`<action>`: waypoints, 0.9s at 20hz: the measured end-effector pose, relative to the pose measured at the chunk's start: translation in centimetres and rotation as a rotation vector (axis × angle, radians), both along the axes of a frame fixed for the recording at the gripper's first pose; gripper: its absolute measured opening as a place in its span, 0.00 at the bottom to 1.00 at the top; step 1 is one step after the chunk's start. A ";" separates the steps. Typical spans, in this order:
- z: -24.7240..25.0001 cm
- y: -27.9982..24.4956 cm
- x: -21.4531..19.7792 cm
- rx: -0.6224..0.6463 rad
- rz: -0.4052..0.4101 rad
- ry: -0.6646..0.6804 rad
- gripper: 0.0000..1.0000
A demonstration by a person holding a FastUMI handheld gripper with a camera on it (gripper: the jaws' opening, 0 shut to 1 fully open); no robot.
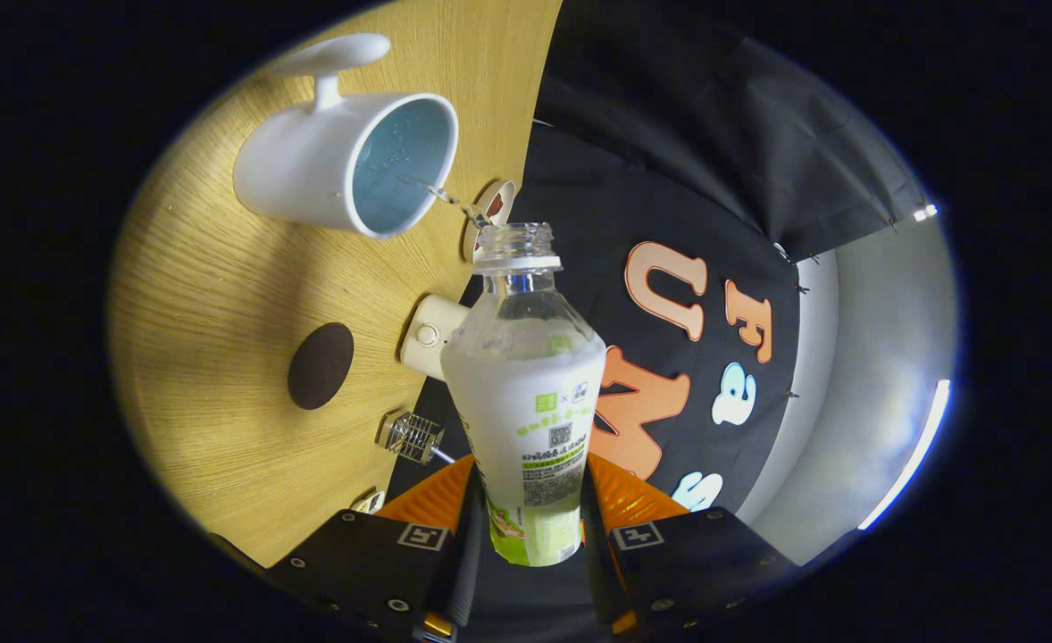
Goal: Take the bottle from table, then pour the juice into the cup, finally place the bottle on the coaster
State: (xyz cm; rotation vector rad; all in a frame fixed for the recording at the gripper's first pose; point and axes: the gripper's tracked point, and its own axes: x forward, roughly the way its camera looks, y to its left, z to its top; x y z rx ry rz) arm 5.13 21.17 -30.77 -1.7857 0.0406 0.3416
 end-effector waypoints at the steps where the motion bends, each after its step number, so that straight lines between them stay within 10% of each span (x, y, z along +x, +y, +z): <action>1: -0.1 -0.1 0.1 -0.002 0.001 0.002 0.52; 18: 1.1 0.7 0.5 -0.087 0.057 -0.032 0.52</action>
